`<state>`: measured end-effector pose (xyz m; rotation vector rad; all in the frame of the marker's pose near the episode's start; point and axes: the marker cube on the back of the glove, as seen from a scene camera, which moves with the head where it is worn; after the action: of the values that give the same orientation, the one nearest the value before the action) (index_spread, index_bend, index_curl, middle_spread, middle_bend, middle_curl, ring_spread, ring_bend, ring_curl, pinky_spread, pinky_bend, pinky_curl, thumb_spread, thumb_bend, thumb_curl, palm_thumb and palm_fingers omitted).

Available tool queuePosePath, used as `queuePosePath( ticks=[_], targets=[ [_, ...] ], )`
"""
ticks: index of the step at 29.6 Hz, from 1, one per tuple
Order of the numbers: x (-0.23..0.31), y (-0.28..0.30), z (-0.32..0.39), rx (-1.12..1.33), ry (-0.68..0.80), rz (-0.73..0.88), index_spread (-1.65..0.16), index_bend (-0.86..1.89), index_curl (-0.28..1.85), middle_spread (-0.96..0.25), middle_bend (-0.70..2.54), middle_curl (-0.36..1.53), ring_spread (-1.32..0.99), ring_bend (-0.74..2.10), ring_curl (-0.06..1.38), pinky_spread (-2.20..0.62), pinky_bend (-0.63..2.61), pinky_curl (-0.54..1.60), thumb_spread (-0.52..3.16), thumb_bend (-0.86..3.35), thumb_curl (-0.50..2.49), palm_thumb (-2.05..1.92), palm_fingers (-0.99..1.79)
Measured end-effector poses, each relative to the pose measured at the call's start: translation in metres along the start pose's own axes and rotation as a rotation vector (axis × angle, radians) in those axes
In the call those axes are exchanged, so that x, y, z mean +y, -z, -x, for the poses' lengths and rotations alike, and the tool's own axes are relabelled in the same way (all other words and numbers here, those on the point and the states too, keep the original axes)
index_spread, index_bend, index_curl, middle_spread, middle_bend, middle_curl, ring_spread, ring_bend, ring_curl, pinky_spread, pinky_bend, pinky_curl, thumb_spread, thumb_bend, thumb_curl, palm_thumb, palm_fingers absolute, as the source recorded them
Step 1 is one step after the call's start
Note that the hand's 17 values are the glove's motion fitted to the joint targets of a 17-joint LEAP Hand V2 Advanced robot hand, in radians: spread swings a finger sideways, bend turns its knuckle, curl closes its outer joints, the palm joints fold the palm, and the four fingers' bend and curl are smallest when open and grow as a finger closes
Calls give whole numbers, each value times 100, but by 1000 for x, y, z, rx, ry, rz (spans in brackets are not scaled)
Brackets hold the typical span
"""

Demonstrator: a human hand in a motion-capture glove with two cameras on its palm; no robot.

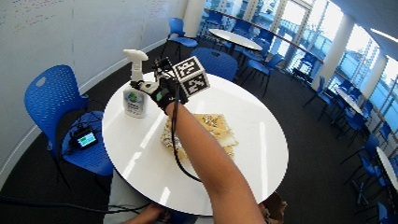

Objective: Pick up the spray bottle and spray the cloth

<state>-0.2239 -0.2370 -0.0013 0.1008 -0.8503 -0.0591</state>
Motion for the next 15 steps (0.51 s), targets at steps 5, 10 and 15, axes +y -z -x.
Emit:
queuePosePath(
  ticks=[5,10,15],
  targets=[
    [29,13,20,95,106,59,-36,13,21,-5,23,36,-6,45,32,15,36,36,90,-4,53,81,14],
    [57,16,43,164,214,133,-37,14,22,-4,22,35,-5,43,31,16,35,35,93,-4,50,76,13],
    [86,19,69,171,281,173,-39,17,23,-5,21,35,-4,41,30,16,33,34,95,-4,48,73,16]
  ],
)
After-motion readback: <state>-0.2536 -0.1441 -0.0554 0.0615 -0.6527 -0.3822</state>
